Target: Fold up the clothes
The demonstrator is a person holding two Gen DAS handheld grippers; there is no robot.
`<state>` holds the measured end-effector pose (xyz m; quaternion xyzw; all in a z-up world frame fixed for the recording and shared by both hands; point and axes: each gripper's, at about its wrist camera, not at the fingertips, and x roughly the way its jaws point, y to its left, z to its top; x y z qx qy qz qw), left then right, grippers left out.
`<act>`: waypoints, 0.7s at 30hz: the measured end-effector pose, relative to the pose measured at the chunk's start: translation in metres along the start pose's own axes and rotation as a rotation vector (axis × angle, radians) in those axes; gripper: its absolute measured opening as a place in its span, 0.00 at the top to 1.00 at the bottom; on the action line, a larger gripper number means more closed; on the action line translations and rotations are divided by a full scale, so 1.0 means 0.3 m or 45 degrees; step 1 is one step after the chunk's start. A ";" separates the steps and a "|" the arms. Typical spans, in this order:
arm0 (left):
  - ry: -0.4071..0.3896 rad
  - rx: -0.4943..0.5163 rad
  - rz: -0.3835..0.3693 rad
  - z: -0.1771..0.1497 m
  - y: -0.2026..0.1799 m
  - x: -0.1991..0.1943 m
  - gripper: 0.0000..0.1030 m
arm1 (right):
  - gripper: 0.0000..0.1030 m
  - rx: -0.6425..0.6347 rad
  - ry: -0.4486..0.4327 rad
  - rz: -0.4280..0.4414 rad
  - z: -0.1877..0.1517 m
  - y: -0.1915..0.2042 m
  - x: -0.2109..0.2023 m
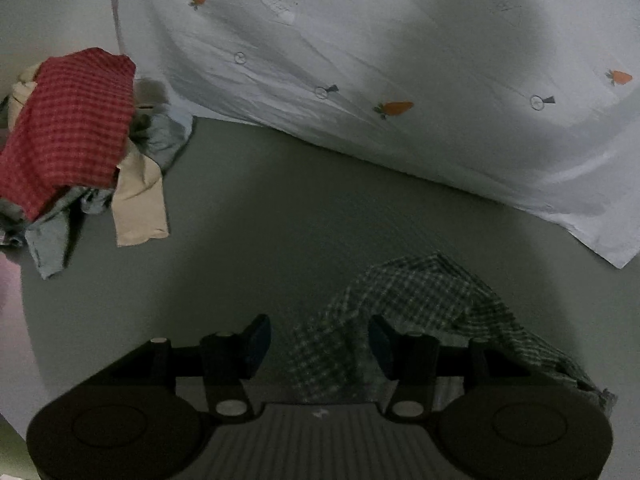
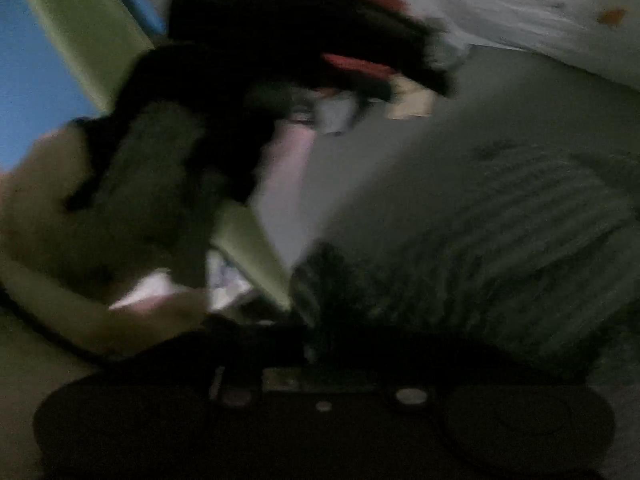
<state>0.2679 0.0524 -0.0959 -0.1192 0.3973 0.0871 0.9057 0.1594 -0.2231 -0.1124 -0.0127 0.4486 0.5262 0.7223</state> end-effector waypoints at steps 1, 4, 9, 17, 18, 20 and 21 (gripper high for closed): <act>0.007 -0.003 -0.006 0.000 0.002 0.004 0.43 | 0.46 0.057 -0.027 -0.047 0.004 -0.038 -0.024; 0.055 -0.004 -0.033 -0.015 -0.015 0.035 0.42 | 0.44 0.233 -0.125 -0.192 0.005 -0.167 -0.125; 0.180 0.124 -0.143 -0.052 -0.108 0.146 0.26 | 0.35 0.415 -0.182 -0.535 -0.041 -0.313 -0.208; 0.343 0.428 -0.003 -0.145 -0.264 0.391 0.38 | 0.34 0.654 -0.189 -0.840 -0.114 -0.451 -0.265; 0.360 0.414 0.038 -0.152 -0.255 0.404 0.62 | 0.34 0.683 -0.197 -0.840 -0.124 -0.457 -0.269; 0.388 0.312 0.059 -0.157 -0.194 0.391 0.90 | 0.35 0.718 -0.206 -0.858 -0.137 -0.457 -0.259; 0.394 0.231 0.062 -0.155 -0.144 0.373 0.91 | 0.35 0.726 -0.205 -0.869 -0.147 -0.459 -0.257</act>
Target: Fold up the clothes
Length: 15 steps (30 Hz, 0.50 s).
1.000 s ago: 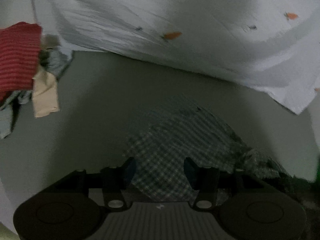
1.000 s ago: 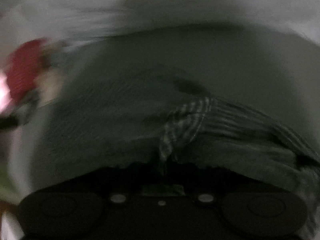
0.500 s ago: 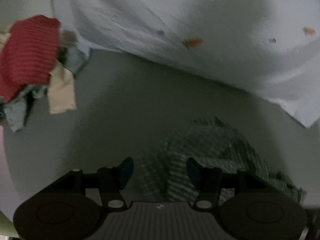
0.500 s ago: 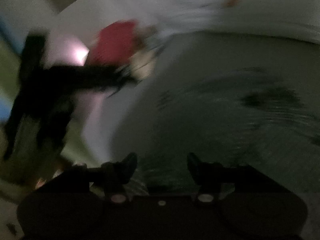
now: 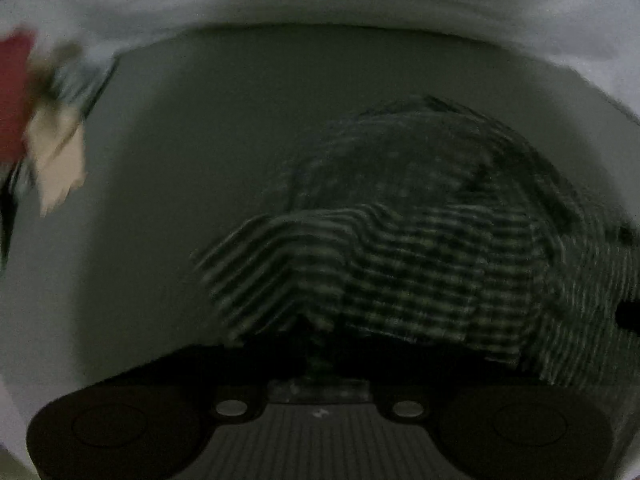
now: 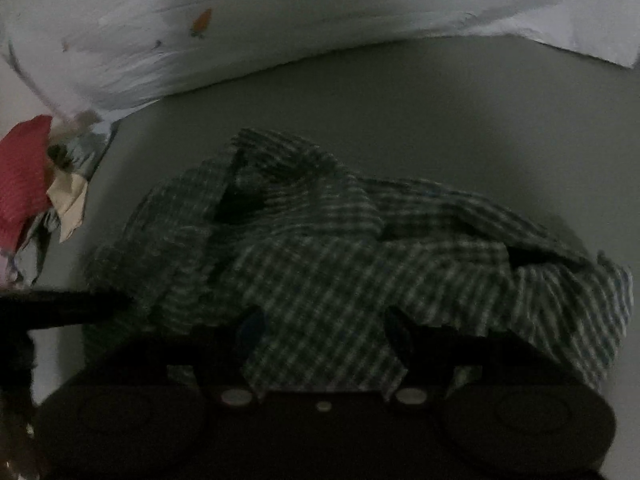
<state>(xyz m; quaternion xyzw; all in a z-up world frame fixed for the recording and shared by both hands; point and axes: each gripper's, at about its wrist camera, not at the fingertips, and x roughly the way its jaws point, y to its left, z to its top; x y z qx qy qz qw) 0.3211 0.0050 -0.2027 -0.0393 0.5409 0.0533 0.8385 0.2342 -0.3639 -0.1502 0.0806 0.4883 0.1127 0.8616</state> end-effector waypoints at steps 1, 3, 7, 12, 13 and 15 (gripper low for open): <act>0.002 -0.054 0.012 -0.011 0.034 -0.018 0.95 | 0.35 0.006 0.001 -0.014 -0.007 -0.005 0.012; 0.011 -0.156 0.089 -0.052 0.119 -0.064 0.96 | 0.35 0.022 0.005 -0.043 -0.011 -0.008 0.037; 0.089 -0.346 0.212 -0.168 0.297 -0.119 0.96 | 0.35 0.046 -0.009 -0.102 -0.017 -0.038 0.044; 0.266 -0.531 0.273 -0.295 0.413 -0.108 0.78 | 0.34 0.054 -0.049 -0.214 0.015 -0.090 0.051; 0.276 -0.542 0.271 -0.303 0.420 -0.111 0.76 | 0.32 0.064 -0.057 -0.229 0.024 -0.101 0.054; 0.199 -0.507 0.250 -0.280 0.415 -0.146 0.74 | 0.31 0.081 -0.068 -0.257 0.039 -0.117 0.064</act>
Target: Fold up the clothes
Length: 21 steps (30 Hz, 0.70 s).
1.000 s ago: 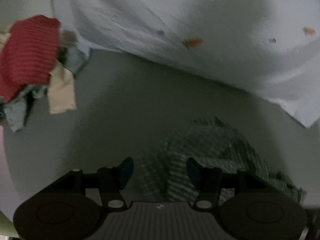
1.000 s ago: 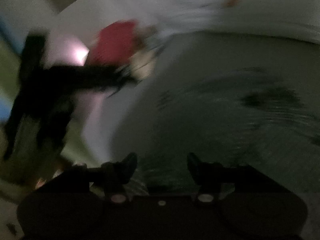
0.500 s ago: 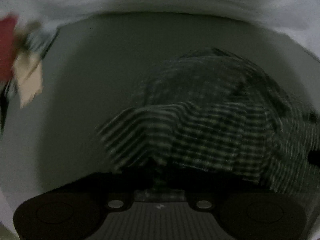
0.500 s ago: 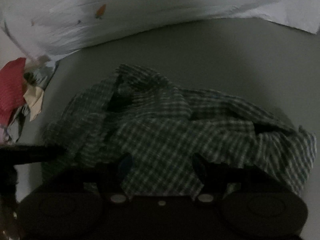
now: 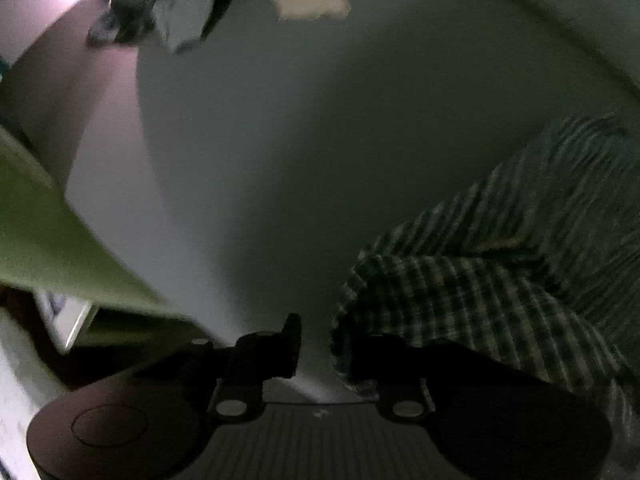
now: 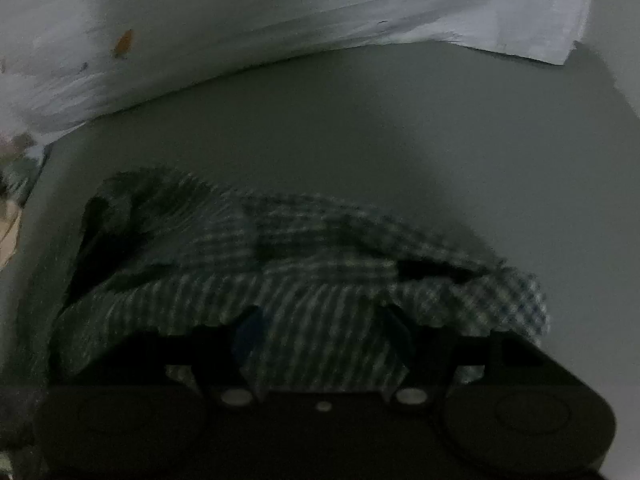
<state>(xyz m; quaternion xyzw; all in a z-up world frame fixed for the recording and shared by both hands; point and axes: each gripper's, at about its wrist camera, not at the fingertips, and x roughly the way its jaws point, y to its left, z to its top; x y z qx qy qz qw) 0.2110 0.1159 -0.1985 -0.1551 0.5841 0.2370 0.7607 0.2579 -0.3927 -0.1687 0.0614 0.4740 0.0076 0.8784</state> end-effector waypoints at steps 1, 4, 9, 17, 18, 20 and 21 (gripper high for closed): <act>-0.046 0.042 -0.007 0.013 -0.013 -0.026 0.67 | 0.30 0.000 -0.006 -0.016 0.006 0.000 0.008; -0.232 0.192 -0.036 0.075 -0.087 -0.111 0.47 | 0.30 -0.043 -0.031 -0.073 0.017 0.018 0.030; -0.409 0.403 -0.330 0.201 -0.289 -0.178 0.27 | 0.27 -0.053 -0.043 -0.122 0.033 0.037 0.049; -0.295 0.713 -0.460 0.346 -0.710 0.091 0.24 | 0.22 0.145 0.057 -0.078 0.016 -0.024 0.103; -0.258 0.723 -0.442 0.359 -0.744 0.137 0.24 | 0.23 0.155 0.075 -0.062 0.014 -0.027 0.113; -0.197 0.703 -0.393 0.377 -0.781 0.211 0.42 | 0.55 0.138 0.085 -0.043 0.011 -0.017 0.119; -0.176 0.683 -0.386 0.383 -0.784 0.224 0.66 | 0.70 0.116 0.071 -0.064 0.016 -0.007 0.110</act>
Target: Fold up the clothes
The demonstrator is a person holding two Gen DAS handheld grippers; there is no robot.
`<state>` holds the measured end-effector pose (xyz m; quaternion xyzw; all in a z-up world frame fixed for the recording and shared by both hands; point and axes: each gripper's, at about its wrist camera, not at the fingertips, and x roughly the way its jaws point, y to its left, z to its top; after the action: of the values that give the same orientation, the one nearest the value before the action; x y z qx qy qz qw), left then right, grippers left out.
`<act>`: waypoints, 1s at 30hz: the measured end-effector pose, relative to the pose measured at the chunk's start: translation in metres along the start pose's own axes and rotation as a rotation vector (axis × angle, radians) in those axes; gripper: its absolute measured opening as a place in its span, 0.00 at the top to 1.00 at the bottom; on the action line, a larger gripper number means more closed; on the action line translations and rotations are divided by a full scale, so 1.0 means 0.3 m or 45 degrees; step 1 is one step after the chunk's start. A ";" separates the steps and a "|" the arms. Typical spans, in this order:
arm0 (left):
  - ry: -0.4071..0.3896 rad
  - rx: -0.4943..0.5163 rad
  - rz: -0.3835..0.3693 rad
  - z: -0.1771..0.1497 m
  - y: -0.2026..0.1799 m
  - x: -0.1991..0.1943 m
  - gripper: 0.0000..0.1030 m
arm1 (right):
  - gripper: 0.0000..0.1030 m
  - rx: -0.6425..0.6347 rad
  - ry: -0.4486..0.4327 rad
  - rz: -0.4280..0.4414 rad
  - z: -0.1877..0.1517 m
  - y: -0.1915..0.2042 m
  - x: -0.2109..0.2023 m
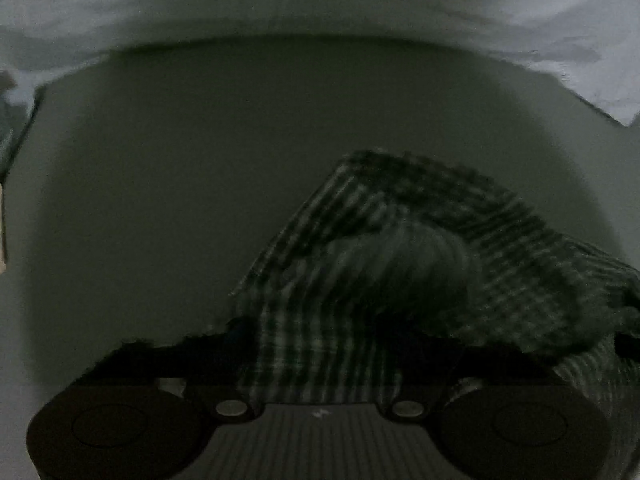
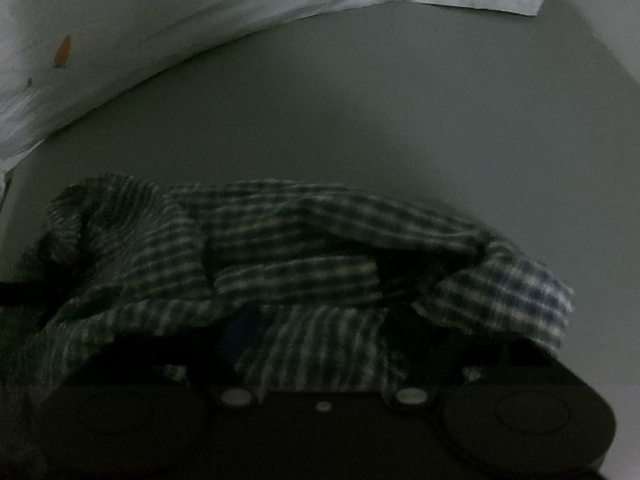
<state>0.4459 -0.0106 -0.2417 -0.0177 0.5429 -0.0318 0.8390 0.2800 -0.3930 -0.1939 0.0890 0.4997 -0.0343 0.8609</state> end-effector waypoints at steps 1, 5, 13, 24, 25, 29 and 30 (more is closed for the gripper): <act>0.012 -0.024 0.003 0.005 0.005 0.009 0.88 | 0.96 -0.021 -0.017 -0.025 0.004 0.010 -0.011; -0.162 -0.173 0.007 0.054 0.082 -0.114 0.98 | 1.00 -0.028 -0.257 -0.034 0.087 0.013 -0.152; -0.648 -0.411 0.037 0.224 0.329 -0.521 0.99 | 1.00 -0.046 -0.758 -0.022 0.462 0.042 -0.496; -0.477 -0.509 0.329 -0.041 0.476 -0.452 0.99 | 0.79 -0.100 -0.319 -0.003 0.204 0.065 -0.227; -0.441 -0.524 0.344 -0.092 0.489 -0.451 0.98 | 0.74 -0.106 -0.285 -0.019 0.178 0.066 -0.201; -0.301 -0.596 0.381 -0.263 0.552 -0.459 0.98 | 0.51 -0.139 -0.202 -0.086 0.112 0.068 -0.119; -0.267 -0.618 0.386 -0.303 0.569 -0.460 0.98 | 0.49 -0.152 -0.197 -0.103 0.110 0.068 -0.104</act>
<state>0.3125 0.1701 -0.1644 -0.1396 0.4416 0.2264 0.8569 0.2957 -0.3801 -0.1485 0.0145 0.4360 -0.0458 0.8987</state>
